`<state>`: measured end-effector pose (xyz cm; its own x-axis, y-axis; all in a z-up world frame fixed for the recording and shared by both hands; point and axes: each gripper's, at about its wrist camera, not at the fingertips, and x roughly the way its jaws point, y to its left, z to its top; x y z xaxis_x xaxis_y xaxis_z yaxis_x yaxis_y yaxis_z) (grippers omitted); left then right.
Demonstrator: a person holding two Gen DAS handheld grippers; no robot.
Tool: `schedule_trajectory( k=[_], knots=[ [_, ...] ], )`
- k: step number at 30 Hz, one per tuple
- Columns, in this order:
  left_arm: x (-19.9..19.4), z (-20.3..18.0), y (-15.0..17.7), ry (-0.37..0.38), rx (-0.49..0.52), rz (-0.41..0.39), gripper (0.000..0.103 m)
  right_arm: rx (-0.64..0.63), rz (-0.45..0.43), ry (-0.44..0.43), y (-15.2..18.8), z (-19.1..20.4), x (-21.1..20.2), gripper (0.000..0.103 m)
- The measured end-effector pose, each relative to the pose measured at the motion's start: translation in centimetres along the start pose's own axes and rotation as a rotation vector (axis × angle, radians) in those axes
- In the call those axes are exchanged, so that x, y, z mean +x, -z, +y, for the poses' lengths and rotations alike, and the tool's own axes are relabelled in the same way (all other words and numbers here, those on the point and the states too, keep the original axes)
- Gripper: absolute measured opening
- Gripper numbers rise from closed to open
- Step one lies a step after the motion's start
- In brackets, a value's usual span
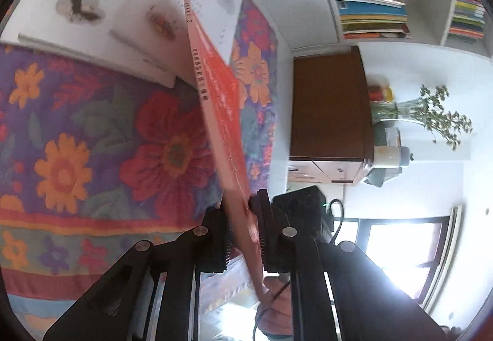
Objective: Organize books
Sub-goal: 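Lift the red book up off the quilt with the left gripper, then lay the red book flat on the pile, open left gripper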
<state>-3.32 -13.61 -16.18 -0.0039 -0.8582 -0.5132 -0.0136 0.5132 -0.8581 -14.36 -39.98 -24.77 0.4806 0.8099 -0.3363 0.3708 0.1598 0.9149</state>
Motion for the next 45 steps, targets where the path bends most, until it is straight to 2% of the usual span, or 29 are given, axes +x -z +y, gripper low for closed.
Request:
schedule_trajectory(
  k=[2, 6, 8, 11, 13, 15, 19, 24, 29, 36, 41, 45],
  knots=[
    [0.5, 0.1, 0.2, -0.085, 0.025, 0.005, 0.011, -0.027, -0.013, 0.012, -0.1, 0.7, 0.0, 0.033],
    [1.1, -0.7, 1.3, -0.239, 0.115, 0.006, 0.013, -0.264, -0.062, 0.244, 1.2, 4.6, -0.4, 0.025],
    [1.1, -1.7, 2.0, -0.321, 0.192, -0.008, 0.015, -0.43, -0.08, 0.389, 2.6, 7.2, 0.1, 0.024],
    [1.0, -3.5, 3.1, -0.455, 0.338, -0.039, 0.019, -0.61, -0.096, 0.536, 4.8, 9.9, 1.4, 0.024],
    [0.3, -4.2, 3.8, -0.507, 0.41, -0.053, 0.02, -0.729, -0.107, 0.621, 6.8, 11.5, 2.3, 0.024],
    [-0.9, -4.5, 4.1, -0.522, 0.461, -0.061, 0.02, -0.801, -0.11, 0.665, 7.8, 12.8, 3.2, 0.024],
    [-4.2, -4.9, 4.7, -0.502, 0.525, -0.078, 0.021, -0.843, -0.12, 0.67, 10.3, 14.7, 3.6, 0.024],
    [-10.0, -5.1, 4.8, -0.497, 0.557, -0.147, 0.021, -0.891, -0.14, 0.652, 13.5, 18.1, 7.0, 0.024],
    [-18.4, -2.8, 3.9, -0.467, 0.512, -0.236, 0.021, -0.967, -0.14, 0.61, 16.8, 22.4, 12.4, 0.024],
    [-27.5, 1.5, 2.6, -0.526, 0.475, -0.319, 0.021, -1.043, -0.08, 0.561, 19.9, 26.0, 22.4, 0.024],
    [-31.2, 5.3, 1.1, -0.541, 0.436, -0.326, 0.021, -1.025, -0.048, 0.555, 21.2, 26.4, 28.5, 0.024],
    [-32.0, 8.4, 0.0, -0.524, 0.389, -0.307, 0.021, -1.009, -0.024, 0.581, 21.3, 25.5, 31.9, 0.025]
  ],
)
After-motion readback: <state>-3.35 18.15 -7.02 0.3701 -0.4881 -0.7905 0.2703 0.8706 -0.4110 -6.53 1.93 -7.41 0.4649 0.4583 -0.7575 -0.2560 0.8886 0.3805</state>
